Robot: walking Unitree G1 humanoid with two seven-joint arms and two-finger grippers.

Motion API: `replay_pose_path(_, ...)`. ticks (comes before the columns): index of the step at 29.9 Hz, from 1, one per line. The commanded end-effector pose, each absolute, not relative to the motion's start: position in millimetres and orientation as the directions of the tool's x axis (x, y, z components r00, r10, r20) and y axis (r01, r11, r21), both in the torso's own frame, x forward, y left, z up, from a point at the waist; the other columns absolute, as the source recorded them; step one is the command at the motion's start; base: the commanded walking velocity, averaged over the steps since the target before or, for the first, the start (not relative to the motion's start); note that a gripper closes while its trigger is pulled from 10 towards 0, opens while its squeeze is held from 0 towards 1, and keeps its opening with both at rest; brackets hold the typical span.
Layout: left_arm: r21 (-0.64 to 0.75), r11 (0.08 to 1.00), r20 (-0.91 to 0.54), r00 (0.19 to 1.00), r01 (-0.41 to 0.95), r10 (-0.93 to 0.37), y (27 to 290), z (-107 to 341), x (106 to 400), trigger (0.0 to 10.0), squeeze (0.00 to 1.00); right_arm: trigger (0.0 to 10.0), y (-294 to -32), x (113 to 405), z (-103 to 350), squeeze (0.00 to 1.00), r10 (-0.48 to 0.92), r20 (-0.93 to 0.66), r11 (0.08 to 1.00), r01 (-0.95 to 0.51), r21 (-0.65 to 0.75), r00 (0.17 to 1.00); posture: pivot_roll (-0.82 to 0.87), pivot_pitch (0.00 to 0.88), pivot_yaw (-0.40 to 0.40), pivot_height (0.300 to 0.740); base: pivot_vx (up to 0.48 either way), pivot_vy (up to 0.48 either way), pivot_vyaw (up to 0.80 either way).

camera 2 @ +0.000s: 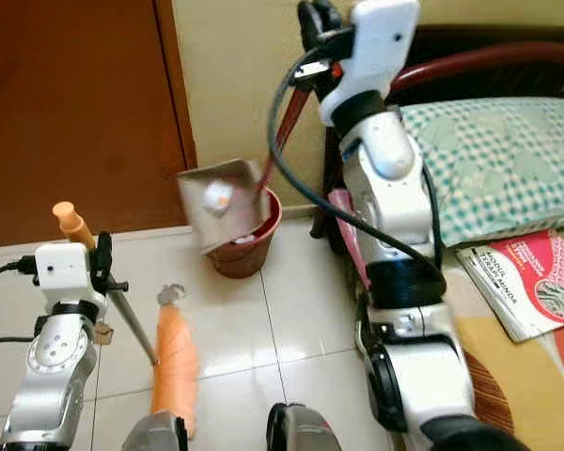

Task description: Sweep floor

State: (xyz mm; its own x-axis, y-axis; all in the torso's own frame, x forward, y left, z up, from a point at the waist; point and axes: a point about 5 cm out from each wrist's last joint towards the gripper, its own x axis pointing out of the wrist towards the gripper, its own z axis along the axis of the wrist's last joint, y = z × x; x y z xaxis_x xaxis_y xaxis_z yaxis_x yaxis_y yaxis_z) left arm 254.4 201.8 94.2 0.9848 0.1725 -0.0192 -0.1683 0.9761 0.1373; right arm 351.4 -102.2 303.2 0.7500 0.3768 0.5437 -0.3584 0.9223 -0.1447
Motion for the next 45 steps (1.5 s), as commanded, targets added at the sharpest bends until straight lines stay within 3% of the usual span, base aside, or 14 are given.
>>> replay_pose_path(1,0.199,0.964,-0.072,0.978,-0.179,0.196,205,82,250,10.0,0.0,10.0,-97,350,316,0.0,0.38,0.606,0.925,-0.305,-0.228,0.699,0.03,0.077,-0.073,0.74,0.0,0.0,0.0)
replay_pose_path(10,0.198,0.965,-0.067,0.98,-0.173,0.19,203,84,252,10.0,0.0,10.0,-48,339,297,0.0,0.517,0.649,0.846,-0.218,-0.486,0.559,0.04,0.081,-0.07,0.74,0.0,0.0,0.0)
replay_pose_path(19,0.197,0.964,-0.065,0.978,-0.181,0.197,200,84,251,10.0,0.0,10.0,-16,327,281,0.0,0.587,0.659,0.808,-0.285,-0.516,0.47,0.06,0.089,-0.08,0.74,0.0,0.0,0.0)
replay_pose_path(27,0.193,0.965,-0.063,0.979,-0.179,0.195,198,84,252,10.0,0.0,10.0,-6,318,268,0.0,0.616,0.661,0.787,-0.292,-0.544,0.429,0.05,0.088,-0.084,0.74,0.0,0.0,0.0)
replay_pose_path(34,0.196,0.964,-0.059,0.979,-0.181,0.196,198,84,253,10.0,0.0,10.0,-22,318,303,0.0,0.458,0.756,0.88,-0.36,-0.31,0.468,0.05,0.086,-0.082,0.74,0.0,0.0,0.0)
replay_pose_path(35,0.199,0.963,-0.058,0.979,-0.179,0.194,198,84,254,10.0,0.0,10.0,-28,319,311,0.0,0.409,0.759,0.884,-0.424,-0.194,0.506,0.05,0.085,-0.081,0.74,0.0,0.0,0.0)
replay_pose_path(36,0.199,0.963,-0.058,0.979,-0.179,0.194,198,84,254,10.0,0.0,10.0,-28,319,311,0.0,0.409,0.759,0.884,-0.424,-0.194,0.506,0.05,0.085,-0.081,0.74,0.0,0.0,0.0)
replay_pose_path(41,0.203,0.964,-0.053,0.981,-0.172,0.186,196,85,255,10.0,0.0,10.0,-40,322,301,0.0,0.341,0.705,0.843,-0.535,0.064,0.622,0.05,0.081,-0.074,0.74,0.0,0.0,0.0)
replay_pose_path(45,0.214,0.962,-0.056,0.98,-0.173,0.189,198,84,254,10.0,0.0,10.0,-53,325,281,0.0,0.328,0.634,0.834,-0.53,0.155,0.7,0.05,0.081,-0.073,0.74,0.0,0.0,0.0)
